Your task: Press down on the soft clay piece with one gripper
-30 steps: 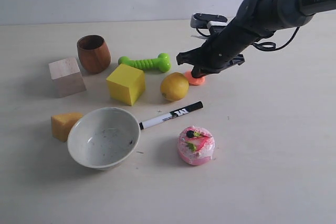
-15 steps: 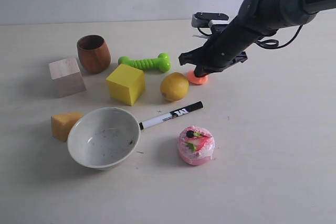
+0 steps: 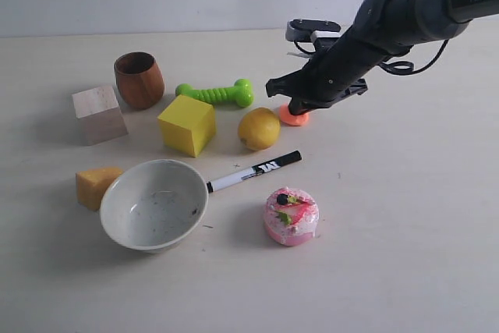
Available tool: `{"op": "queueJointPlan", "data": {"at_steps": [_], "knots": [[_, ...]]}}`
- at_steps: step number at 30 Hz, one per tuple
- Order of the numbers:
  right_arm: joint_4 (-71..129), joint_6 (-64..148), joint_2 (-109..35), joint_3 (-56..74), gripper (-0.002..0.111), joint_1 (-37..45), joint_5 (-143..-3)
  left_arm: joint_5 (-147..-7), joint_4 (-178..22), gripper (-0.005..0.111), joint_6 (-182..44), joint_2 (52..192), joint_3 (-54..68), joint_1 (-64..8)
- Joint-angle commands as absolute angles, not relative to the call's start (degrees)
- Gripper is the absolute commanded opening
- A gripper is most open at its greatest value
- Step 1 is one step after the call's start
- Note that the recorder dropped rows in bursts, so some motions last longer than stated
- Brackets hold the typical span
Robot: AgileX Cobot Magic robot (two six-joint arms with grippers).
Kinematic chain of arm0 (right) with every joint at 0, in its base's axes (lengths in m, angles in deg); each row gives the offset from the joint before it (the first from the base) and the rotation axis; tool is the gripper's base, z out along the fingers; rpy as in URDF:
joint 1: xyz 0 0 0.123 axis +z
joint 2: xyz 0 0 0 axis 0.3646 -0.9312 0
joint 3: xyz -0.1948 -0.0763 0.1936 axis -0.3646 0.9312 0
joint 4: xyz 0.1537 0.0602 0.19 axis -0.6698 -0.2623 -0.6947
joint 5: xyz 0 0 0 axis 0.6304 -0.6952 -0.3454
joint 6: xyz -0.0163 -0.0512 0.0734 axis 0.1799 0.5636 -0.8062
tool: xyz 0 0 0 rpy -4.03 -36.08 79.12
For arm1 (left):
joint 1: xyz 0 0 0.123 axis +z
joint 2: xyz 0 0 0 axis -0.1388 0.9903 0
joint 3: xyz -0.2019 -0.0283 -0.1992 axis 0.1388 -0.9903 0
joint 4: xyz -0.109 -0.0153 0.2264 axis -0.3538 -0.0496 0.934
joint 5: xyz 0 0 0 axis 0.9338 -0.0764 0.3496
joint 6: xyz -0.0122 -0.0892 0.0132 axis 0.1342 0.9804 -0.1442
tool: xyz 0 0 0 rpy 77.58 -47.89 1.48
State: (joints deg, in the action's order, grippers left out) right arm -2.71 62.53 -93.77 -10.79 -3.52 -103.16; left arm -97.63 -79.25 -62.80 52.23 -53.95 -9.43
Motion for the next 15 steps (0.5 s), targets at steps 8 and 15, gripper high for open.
{"op": "queueJointPlan", "data": {"at_steps": [8,15], "knots": [[-2.9,62.6,-94.5,-10.4,0.019,-3.4,-103.7,-97.0,-79.4,0.0,-62.8,52.1,-53.8,-9.7],[-2.9,62.6,-94.5,-10.4,0.02,-3.4,-104.3,-97.0,-79.4,0.0,-62.8,52.1,-53.8,-9.7]]}}
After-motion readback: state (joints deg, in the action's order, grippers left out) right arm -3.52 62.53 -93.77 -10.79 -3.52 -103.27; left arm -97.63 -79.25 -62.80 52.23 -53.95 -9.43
